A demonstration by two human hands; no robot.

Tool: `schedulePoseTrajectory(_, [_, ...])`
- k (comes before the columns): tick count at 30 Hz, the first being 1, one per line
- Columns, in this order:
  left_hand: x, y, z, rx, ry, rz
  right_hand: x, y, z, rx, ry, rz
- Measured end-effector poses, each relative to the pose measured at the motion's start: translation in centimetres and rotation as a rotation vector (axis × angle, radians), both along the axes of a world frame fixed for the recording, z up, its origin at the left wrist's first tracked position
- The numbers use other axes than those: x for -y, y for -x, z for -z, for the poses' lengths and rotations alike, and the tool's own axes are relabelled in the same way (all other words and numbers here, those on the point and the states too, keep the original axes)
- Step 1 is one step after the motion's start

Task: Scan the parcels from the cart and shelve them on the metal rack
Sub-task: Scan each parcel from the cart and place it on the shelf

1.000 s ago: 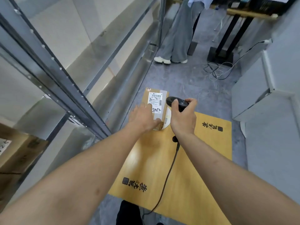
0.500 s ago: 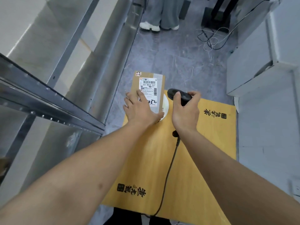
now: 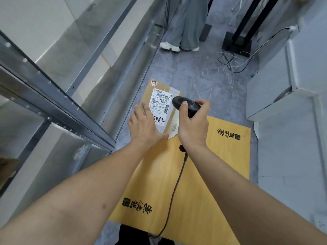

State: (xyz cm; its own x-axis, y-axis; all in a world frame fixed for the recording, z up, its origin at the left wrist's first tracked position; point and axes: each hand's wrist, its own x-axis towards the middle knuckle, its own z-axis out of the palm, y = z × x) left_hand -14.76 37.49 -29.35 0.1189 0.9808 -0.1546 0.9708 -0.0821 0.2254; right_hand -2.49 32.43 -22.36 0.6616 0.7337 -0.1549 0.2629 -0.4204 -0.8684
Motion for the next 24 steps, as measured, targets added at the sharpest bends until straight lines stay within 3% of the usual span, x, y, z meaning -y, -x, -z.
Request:
schedulePoseTrajectory(11, [6.3,2.0,-7.2,-0.005,-0.137,-0.121,5.0,1.8,-6.3,-0.042,-0.144,-0.074])
schedulePoseTrajectory(24, [14.4,11.5,-15.0,0.092,-0.145,-0.485,10.3,11.2,-11.8,-0.050,-0.249,-0.395])
